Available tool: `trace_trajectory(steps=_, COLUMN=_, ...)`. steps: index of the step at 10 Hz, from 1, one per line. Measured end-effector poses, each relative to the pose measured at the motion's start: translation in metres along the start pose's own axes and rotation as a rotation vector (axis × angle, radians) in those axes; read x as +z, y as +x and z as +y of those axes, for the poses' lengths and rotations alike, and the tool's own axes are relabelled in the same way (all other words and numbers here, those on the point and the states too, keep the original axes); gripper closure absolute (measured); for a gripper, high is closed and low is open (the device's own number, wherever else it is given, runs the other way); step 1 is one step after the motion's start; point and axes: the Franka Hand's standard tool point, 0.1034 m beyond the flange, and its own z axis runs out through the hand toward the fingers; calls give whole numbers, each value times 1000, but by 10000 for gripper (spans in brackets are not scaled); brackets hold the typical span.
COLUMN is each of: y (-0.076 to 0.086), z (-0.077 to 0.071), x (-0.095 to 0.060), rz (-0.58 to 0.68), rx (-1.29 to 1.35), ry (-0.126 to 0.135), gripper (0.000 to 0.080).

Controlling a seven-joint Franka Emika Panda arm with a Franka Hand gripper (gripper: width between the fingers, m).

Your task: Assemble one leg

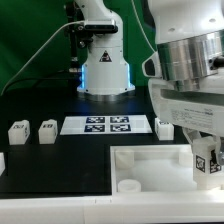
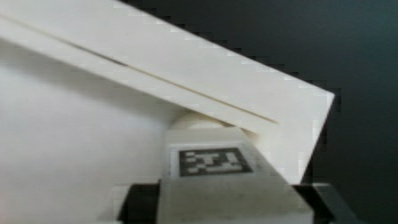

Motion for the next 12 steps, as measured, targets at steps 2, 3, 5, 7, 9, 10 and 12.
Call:
trace_trajectory(steps=2, y=-1, z=-1, x=1, rz=-11, rx=177, ry=27, gripper=502)
trace_trajectory(steps=3, y=-2, z=0, x=1, rz=-11, rx=162, ry=27, gripper=502)
trace_trajectory(steps=5, y=-1, z=0, x=1, rz=-10, rx=116, ry=26, gripper=317)
trace_trajectory(steps=7, y=-2, z=2, x=2, rz=-12, rx=66, ry=15, gripper=207)
trace_trajectory(steps=9, y=-11, z=3, x=-1, rz=34, rx=-353, ry=-64, gripper=152)
trace_trajectory(steps=10, y=-16, z=1, x=-2, rz=44, rx=-492, ry=-78, gripper=152)
trace_trajectory(steps=12, y=-12, z=2, x=-1, rz=36, rx=-724, ry=-85, gripper=151)
